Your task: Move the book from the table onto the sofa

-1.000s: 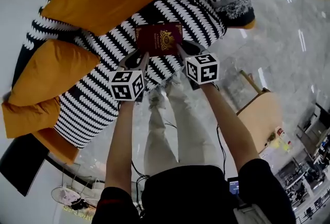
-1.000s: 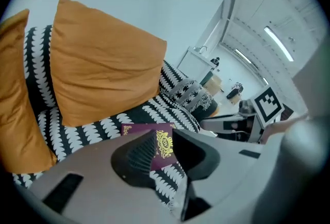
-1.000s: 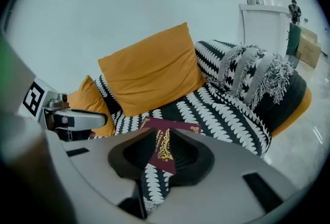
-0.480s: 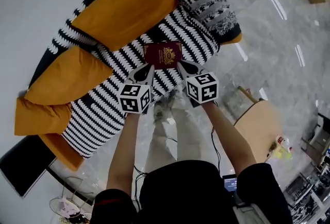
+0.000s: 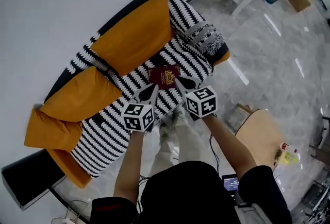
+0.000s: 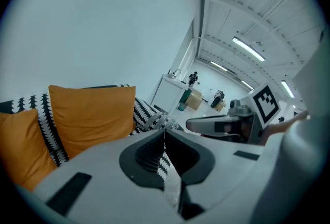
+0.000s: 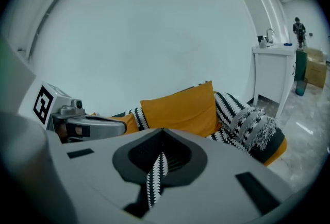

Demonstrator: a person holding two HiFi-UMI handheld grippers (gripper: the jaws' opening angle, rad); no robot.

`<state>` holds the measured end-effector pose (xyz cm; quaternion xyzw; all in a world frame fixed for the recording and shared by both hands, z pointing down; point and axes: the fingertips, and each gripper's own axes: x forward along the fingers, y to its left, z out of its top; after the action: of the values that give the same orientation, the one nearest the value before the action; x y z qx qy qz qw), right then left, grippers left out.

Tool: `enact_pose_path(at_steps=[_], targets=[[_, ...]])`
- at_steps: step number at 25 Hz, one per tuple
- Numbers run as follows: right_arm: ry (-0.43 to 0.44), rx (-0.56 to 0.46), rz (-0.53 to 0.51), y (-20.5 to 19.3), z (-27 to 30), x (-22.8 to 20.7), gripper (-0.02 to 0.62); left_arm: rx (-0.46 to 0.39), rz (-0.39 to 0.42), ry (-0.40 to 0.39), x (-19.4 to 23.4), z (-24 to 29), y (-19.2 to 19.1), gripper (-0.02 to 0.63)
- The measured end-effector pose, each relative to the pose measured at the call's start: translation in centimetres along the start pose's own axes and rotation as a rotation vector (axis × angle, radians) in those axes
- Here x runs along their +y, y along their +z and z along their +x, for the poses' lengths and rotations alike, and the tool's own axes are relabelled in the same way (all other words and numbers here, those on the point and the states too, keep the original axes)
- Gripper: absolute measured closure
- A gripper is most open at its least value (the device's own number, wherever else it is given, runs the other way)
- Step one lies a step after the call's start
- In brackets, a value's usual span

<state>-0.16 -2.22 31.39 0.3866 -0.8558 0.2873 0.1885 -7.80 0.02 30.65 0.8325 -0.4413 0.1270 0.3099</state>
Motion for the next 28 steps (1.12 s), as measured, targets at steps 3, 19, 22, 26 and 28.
enact_pose_path(at_steps=[3, 19, 22, 26, 28], targets=[[0.012, -0.044, -0.032, 2.1, -1.8, 2.1, 0.578, -0.030, 0.040, -0.027, -1.9, -1.9, 2.0, 0.584], [-0.004, -0.275, -0.266, 10.8, -12.6, 12.8, 0.578, -0.241, 0.178, -0.149, -10.1, -12.3, 9.7, 0.584], [-0.015, -0.302, -0.292, 11.1, -14.3, 14.3, 0.578, -0.256, 0.194, -0.161, -11.1, -13.9, 9.8, 0.584], [-0.029, -0.333, -0.295, 10.4, -16.2, 15.7, 0.578, -0.277, 0.211, -0.188, -12.7, -15.6, 9.4, 0.584], [-0.037, -0.347, -0.290, 9.9, -16.9, 16.2, 0.578, -0.284, 0.220, -0.199, -13.3, -16.3, 9.1, 0.584]])
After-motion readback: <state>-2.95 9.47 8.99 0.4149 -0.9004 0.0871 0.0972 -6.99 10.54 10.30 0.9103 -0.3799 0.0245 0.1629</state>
